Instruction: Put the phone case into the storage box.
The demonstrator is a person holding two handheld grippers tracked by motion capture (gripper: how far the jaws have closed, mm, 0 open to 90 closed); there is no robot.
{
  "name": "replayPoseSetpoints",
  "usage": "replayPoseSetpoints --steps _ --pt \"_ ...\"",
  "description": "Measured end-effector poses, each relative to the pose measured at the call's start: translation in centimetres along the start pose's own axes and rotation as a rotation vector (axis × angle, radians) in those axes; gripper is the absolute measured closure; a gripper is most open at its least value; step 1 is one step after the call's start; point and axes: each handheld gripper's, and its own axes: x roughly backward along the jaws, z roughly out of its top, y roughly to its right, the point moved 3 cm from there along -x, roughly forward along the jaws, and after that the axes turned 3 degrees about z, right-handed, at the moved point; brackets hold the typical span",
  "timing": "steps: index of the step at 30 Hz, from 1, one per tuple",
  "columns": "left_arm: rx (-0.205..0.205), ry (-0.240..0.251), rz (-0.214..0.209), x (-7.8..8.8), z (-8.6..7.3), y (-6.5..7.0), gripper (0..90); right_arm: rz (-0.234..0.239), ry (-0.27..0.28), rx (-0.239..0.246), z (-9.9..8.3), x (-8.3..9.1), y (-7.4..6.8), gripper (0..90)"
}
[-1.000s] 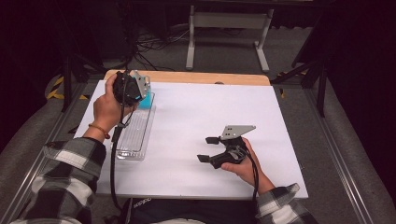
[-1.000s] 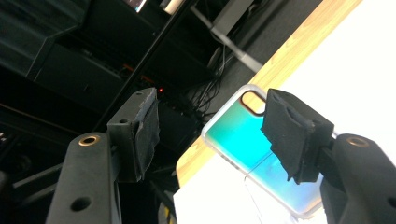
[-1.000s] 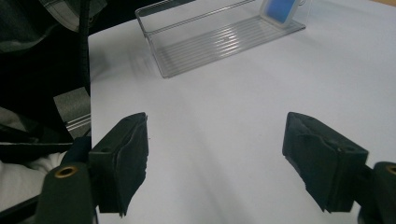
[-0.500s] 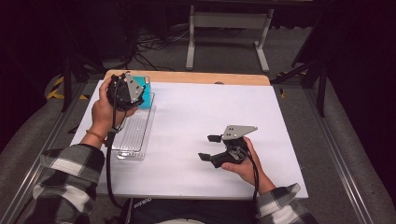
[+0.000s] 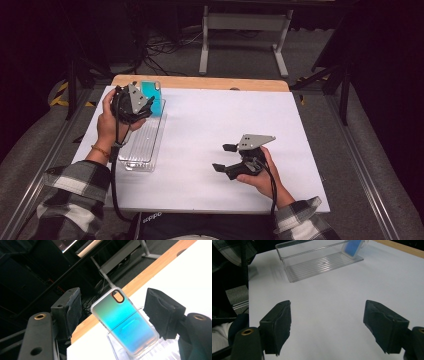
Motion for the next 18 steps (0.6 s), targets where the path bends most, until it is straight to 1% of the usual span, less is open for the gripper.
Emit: replayPoseSetpoints --steps 1,2,3,4,10,11,12,15,16,18 --pt "0.003 0.002 0.0 0.1 -0.1 0.1 30.4 -0.002 0.002 0.0 0.0 0.0 0.0 23.3" --pt "-0.004 0.009 0.0 0.2 -0.1 0.1 30.4 -0.005 0.004 0.001 0.1 0.0 0.0 23.3" --pt "0.002 0.013 -0.011 0.2 -0.2 0.3 30.3 -0.01 0.003 0.003 0.1 0.0 0.1 23.3" --pt "-0.003 0.014 -0.01 0.3 -0.3 0.3 30.1 -0.013 0.003 0.005 0.0 0.0 0.1 23.2" --pt "0.039 0.034 -0.04 0.8 -0.6 0.5 29.8 -0.024 -0.004 0.013 0.0 0.0 0.0 23.3" --pt "0.036 0.04 -0.04 0.9 -0.6 0.5 29.8 -0.026 -0.003 0.013 0.0 0.0 0.0 23.3" --pt "0.048 0.042 -0.047 1.0 -0.6 0.6 29.8 -0.027 -0.001 0.013 0.0 0.0 0.0 23.3" --pt "0.047 0.052 -0.052 1.3 -0.7 0.6 29.5 -0.029 0.001 0.015 0.0 0.0 0.0 23.3" --pt "0.06 0.054 -0.063 1.3 -0.7 0.7 29.4 -0.029 0.001 0.014 0.0 0.0 0.0 23.3" --pt "0.067 0.056 -0.072 1.5 -0.8 0.7 29.4 -0.032 0.0 0.017 0.0 0.0 0.0 23.2"
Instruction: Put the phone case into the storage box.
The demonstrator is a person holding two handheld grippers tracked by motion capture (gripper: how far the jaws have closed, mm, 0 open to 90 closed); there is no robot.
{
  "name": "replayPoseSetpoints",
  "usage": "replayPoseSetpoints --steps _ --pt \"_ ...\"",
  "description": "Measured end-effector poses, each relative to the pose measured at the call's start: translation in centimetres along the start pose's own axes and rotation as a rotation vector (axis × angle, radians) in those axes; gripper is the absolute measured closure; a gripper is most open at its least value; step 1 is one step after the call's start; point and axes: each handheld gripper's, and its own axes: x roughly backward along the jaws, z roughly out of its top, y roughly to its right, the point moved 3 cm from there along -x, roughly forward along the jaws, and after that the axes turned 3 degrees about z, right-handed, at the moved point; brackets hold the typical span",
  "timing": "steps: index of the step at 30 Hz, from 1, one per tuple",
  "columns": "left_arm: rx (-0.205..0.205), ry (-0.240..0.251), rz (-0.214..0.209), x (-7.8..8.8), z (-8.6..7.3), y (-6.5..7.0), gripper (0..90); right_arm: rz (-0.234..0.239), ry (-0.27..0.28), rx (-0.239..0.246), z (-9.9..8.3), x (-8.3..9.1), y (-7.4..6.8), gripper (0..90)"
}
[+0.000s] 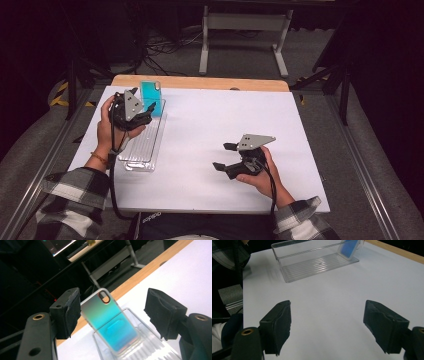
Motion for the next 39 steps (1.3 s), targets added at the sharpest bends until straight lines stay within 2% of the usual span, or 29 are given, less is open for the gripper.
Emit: replayPoseSetpoints --steps 1,8,14,23,26,27,31,36,39 --pt "0.009 0.006 -0.002 0.0 -0.1 0.1 29.4 -0.002 -0.001 0.001 0.0 0.0 0.0 23.3" --pt "0.005 0.008 -0.02 0.2 -0.3 0.3 29.2 -0.012 0.001 0.008 0.0 0.1 0.0 23.3" --pt "0.034 0.026 -0.05 0.6 -0.5 0.7 29.0 -0.024 -0.001 0.016 0.0 0.2 0.0 23.3" --pt "0.049 0.062 -0.08 1.3 -0.5 1.1 28.4 -0.043 0.003 0.023 0.0 0.4 0.0 23.0" --pt "0.058 0.072 -0.09 1.5 -0.5 1.1 27.7 -0.058 0.004 0.029 0.0 0.4 0.1 22.7" --pt "0.072 0.074 -0.105 1.7 -0.6 1.2 27.4 -0.068 0.003 0.035 0.0 0.5 0.1 22.5" --pt "0.086 0.093 -0.121 2.0 -0.6 1.2 26.3 -0.114 -0.003 0.059 0.0 0.5 0.1 21.8" --pt "0.095 0.111 -0.137 2.5 -0.6 1.3 24.7 -0.143 0.008 0.076 0.2 0.8 0.0 20.5" --pt "0.106 0.119 -0.164 2.8 -0.7 1.6 23.6 -0.156 0.012 0.079 0.2 0.9 0.0 19.5"
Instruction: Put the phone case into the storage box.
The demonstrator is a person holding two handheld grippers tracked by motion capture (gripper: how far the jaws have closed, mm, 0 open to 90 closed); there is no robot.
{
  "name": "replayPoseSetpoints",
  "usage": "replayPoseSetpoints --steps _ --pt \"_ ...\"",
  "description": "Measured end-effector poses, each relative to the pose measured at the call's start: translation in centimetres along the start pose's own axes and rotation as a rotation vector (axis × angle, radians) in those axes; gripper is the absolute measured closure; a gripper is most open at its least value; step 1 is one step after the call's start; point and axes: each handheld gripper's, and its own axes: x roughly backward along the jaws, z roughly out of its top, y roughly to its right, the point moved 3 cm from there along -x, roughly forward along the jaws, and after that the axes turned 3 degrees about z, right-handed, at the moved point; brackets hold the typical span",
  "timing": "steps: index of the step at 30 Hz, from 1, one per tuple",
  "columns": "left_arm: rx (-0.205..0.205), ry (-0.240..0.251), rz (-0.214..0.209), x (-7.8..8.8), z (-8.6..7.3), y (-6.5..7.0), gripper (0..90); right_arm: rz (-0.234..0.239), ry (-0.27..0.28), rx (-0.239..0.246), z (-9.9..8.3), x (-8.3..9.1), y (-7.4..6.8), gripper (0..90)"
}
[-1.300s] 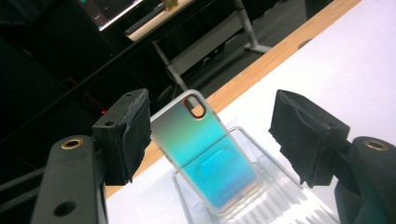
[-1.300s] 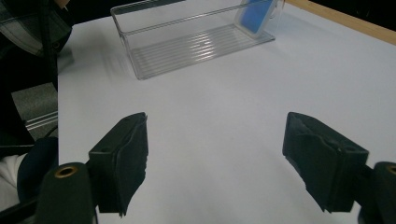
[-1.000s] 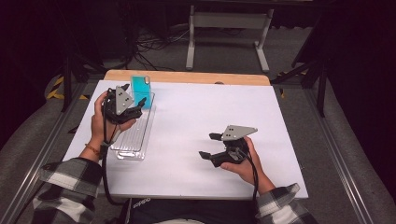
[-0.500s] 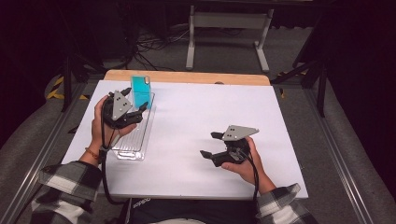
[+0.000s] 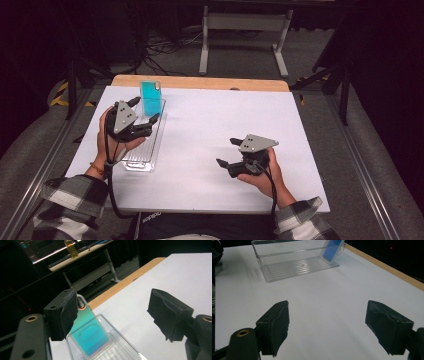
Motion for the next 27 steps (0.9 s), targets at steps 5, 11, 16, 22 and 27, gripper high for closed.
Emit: replayPoseSetpoints --steps 5,11,16,22,27 --pt "-0.005 0.005 -0.017 0.2 -0.1 0.4 20.6 -0.047 0.0 0.023 0.0 0.3 0.1 17.9" --pt "-0.002 0.019 -0.047 0.5 -0.2 0.8 15.1 -0.084 0.01 0.037 0.0 0.6 0.3 16.4" --pt "-0.006 0.036 -0.085 0.9 -0.2 1.3 13.8 -0.121 0.019 0.037 0.0 1.0 0.5 14.2" --pt "0.008 0.052 -0.135 1.2 -0.3 1.7 10.6 -0.189 0.037 0.044 -0.1 1.7 0.8 11.2" --pt "0.017 0.071 -0.151 1.5 -0.3 1.9 9.4 -0.215 0.049 0.046 -0.2 2.1 0.8 10.8"
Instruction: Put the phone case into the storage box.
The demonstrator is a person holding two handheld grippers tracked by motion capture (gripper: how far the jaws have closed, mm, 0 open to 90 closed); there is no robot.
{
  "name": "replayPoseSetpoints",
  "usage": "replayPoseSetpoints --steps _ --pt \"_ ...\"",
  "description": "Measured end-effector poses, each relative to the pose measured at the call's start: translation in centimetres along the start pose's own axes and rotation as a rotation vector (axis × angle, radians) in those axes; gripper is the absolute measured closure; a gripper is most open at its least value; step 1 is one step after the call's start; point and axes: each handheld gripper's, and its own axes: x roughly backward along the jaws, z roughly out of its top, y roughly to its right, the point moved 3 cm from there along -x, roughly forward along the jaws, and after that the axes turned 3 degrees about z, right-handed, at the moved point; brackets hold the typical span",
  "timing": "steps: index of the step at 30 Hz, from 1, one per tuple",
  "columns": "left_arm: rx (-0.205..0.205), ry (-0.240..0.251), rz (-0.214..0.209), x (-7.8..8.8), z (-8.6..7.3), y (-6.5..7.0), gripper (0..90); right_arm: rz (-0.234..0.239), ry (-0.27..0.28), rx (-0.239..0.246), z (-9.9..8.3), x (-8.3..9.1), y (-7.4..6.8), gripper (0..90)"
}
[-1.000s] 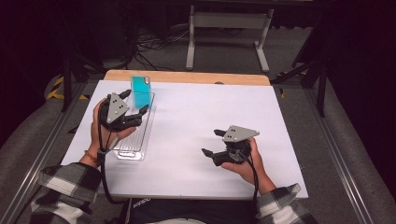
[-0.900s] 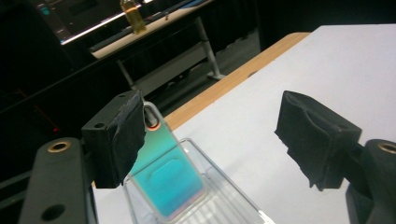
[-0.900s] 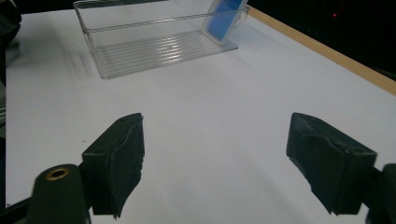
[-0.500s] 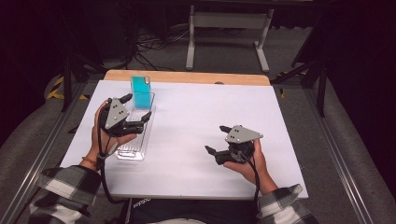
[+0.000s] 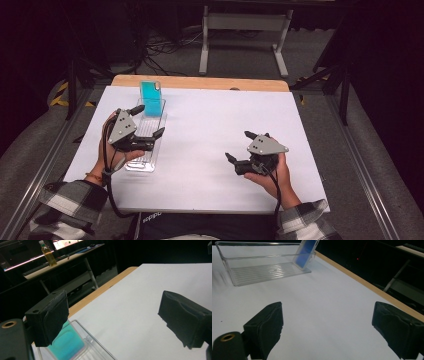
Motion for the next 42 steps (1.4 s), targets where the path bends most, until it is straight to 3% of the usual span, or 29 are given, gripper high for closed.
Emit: replayPoseSetpoints --steps 5,12,18,21,35,42 --pt "-0.015 0.006 -0.022 0.3 0.0 0.5 4.5 -0.015 0.009 0.003 -0.1 0.4 -0.1 10.8" --pt "-0.019 0.017 -0.048 0.7 -0.2 1.4 4.7 -0.027 0.024 0.004 -0.2 1.1 -0.1 10.8" --pt "-0.049 0.029 -0.052 1.1 -0.2 1.9 4.2 -0.041 0.025 0.014 -0.4 1.4 -0.3 10.8" --pt "-0.031 0.04 -0.059 1.3 -0.2 2.2 4.3 -0.044 0.026 0.016 -0.5 1.5 -0.4 10.8" --pt "-0.058 0.063 -0.08 2.2 -0.8 3.5 3.9 -0.059 0.04 0.023 -0.9 2.2 -0.9 9.8" --pt "-0.052 0.064 -0.098 2.8 -1.6 4.2 4.4 -0.06 0.032 0.032 -1.3 2.1 -0.9 10.1"
